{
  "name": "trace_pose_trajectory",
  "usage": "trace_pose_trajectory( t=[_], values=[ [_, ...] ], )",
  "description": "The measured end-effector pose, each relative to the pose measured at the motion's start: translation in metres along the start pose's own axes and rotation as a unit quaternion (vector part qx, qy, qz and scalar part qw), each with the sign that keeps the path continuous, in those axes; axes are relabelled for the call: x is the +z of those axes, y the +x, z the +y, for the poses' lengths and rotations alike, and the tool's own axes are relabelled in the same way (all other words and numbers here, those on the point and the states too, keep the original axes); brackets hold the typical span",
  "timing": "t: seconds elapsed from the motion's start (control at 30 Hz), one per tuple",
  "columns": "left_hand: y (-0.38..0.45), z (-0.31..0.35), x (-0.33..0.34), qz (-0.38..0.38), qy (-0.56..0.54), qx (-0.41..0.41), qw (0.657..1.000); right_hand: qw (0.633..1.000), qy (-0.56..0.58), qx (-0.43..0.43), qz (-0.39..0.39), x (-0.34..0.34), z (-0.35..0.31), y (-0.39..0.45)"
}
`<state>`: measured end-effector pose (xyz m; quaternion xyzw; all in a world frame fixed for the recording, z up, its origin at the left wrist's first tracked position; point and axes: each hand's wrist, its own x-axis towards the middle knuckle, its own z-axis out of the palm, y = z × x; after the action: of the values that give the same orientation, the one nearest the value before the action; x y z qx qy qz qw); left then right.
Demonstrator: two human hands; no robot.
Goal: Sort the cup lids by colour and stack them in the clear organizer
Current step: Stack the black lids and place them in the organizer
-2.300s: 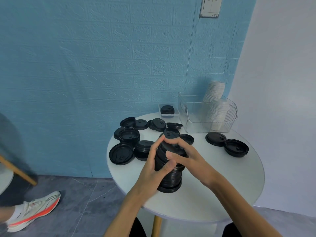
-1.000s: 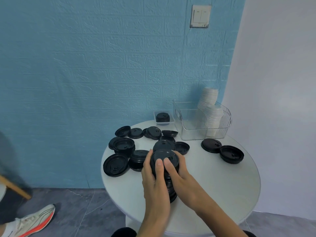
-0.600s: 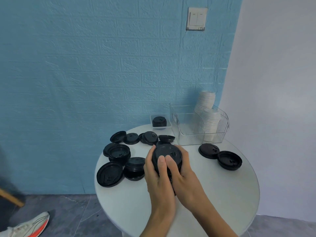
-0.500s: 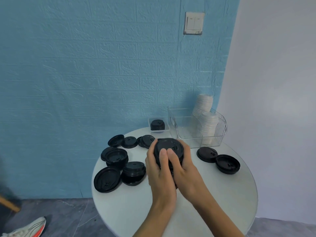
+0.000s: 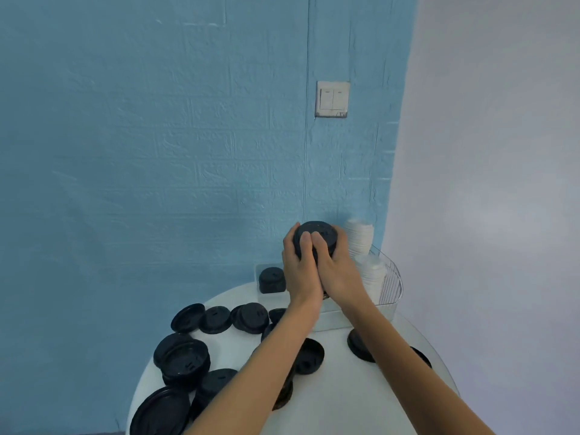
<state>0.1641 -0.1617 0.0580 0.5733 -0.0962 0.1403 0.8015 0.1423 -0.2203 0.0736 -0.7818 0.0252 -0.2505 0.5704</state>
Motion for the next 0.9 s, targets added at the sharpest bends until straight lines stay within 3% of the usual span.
trace_pose_trajectory(
  t=[0.4, 0.9],
  values=[
    [0.122, -0.045, 0.047, -0.033, 0.024, -0.032, 0.999, 0.998, -0.017, 0.028, 0.054, 0.018, 0.040, 0.130],
    [0.158, -0.090, 0.049, -0.050, 0.013, -0.080, 0.995, 0.996, -0.003, 0.058, 0.065, 0.037, 0.091, 0.166]
  ],
)
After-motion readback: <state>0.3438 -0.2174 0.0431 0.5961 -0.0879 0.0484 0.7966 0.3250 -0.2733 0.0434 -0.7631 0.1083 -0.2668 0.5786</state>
